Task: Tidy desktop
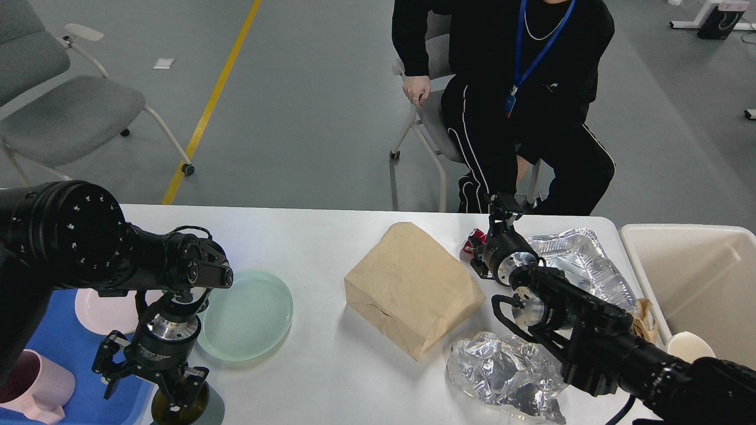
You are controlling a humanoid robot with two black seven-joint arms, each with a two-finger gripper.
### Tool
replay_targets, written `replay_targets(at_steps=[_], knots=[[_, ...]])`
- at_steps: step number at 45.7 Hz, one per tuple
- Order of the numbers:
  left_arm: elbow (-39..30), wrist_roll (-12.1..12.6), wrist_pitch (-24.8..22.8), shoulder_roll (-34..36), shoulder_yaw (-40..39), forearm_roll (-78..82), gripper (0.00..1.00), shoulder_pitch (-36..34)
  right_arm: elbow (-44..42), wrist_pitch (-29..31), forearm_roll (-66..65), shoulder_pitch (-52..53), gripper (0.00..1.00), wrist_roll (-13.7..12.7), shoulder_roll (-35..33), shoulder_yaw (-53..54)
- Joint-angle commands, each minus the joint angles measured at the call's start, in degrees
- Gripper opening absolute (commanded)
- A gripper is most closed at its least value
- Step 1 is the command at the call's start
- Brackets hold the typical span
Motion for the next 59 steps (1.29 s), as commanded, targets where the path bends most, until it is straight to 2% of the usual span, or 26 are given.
replay_targets(at_steps=[1,8,14,24,35,45,59], knots=[[0.01,-0.01,0.00,-0.12,-0.16,0.01,0.68,0.72,0.00,0.00,-0.01,0.00,1.00,0.00,0.00,0.07],[0.01,0.17,3.14,-0.30,-0.16,0.27,0.63,1.68,0.00,0.00,-0.01,0.00,1.00,0.00,0.00,-0.02],[0.01,0.34,4.72,-0.21,-0.34,0.19,0.56,1.68,0.00,0.00,-0.01,0.00,1.00,0.00,0.00,0.07],[0.01,0.17,4.55,-0.21,-0.78,-0.69,0.28,1.77,0.00,0.00,0.08,0.00,1.00,0.00,0.00,-0.02],[0.01,-0.10,6.04,-0.21,-0.87,-0.96,0.20,2.12,0.00,0.00,-0.01,0.00,1.00,0.00,0.00,-0.02],[-0.52,-0.01,5.96,-0.12,-1.48,-1.05,0.00,2.48,0.00,0.00,-0.01,0.00,1.00,0.00,0.00,-0.02],[-0.87,-0.01,5.87,1.11,-1.22,-4.38,0.00,1.42,0.00,0.00,0.08,0.00,1.00,0.00,0.00,-0.02]])
